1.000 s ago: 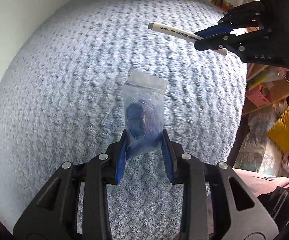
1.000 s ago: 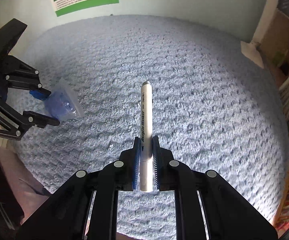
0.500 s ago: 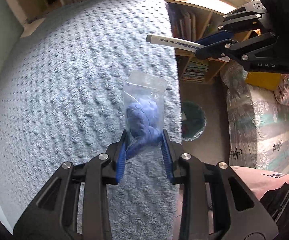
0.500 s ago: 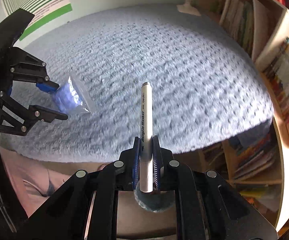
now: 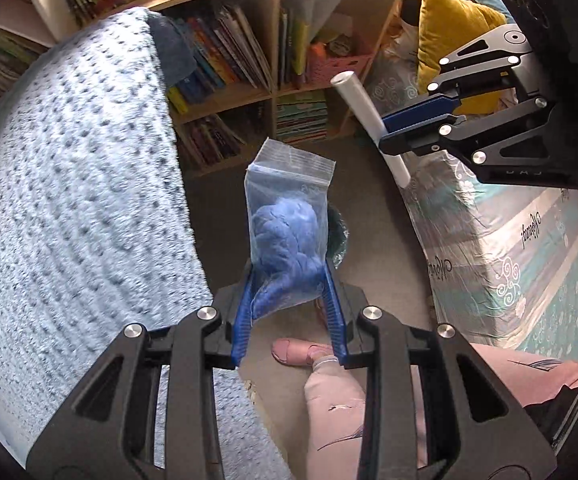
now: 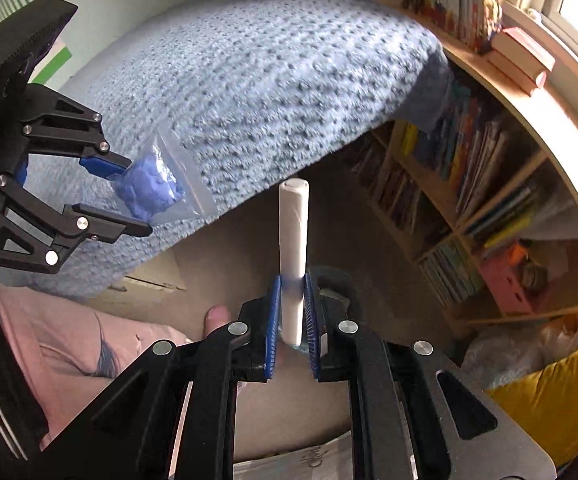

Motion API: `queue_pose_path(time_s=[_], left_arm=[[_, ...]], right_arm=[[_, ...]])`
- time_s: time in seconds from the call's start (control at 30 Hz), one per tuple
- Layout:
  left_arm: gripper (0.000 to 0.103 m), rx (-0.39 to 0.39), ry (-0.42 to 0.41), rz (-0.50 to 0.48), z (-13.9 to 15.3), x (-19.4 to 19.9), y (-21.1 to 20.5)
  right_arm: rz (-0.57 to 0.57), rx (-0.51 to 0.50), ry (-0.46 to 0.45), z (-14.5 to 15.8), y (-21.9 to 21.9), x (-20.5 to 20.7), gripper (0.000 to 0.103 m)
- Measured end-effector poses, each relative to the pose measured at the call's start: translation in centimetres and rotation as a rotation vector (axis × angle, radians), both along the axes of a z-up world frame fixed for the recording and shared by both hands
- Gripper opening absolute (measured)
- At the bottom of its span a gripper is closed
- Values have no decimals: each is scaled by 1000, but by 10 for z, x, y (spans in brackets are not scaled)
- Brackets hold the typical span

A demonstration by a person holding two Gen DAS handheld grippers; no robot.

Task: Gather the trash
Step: 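Lift the bag and marker and carry them over the teal bin, then open both grippers to drop the bag and marker into the bin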

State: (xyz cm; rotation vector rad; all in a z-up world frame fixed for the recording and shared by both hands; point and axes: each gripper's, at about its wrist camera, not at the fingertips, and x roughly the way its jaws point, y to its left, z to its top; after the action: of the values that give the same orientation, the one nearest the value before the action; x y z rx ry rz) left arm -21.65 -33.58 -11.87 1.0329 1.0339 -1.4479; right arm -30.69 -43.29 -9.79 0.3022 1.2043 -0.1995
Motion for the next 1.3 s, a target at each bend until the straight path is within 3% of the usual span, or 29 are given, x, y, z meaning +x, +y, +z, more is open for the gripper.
queue_pose_path(time_s=[0.07, 0.33, 0.53, 0.7, 0.73, 0.87, 1.1, 1.3], left_arm=[[29, 23, 1, -19, -11, -13, -11], [29, 125, 10, -55, -64, -43, -44], [29, 184, -11, -89, -98, -54, -67], [50, 202, -56, -124, -116, -67, -72], [51, 207, -55, -129, -119, -69, -72], [59, 217, -68, -156, -124, -78, -71], [60, 217, -72, -165, -120, -81, -69], [60, 169, -72, -129, -89, -68, -59]], right_arm=[[-24, 18, 2, -12, -7, -7, 2], [-87, 81, 7, -58, -27, -23, 2], [-146, 109, 16, -72, -42, -45, 3], [-176, 118, 36, -76, -47, -62, 6], [-183, 119, 35, -77, -47, -65, 6], [-202, 118, 40, -79, -46, -78, 6], [-218, 119, 32, -75, -45, -88, 6], [-185, 92, 15, -56, -43, -82, 6]])
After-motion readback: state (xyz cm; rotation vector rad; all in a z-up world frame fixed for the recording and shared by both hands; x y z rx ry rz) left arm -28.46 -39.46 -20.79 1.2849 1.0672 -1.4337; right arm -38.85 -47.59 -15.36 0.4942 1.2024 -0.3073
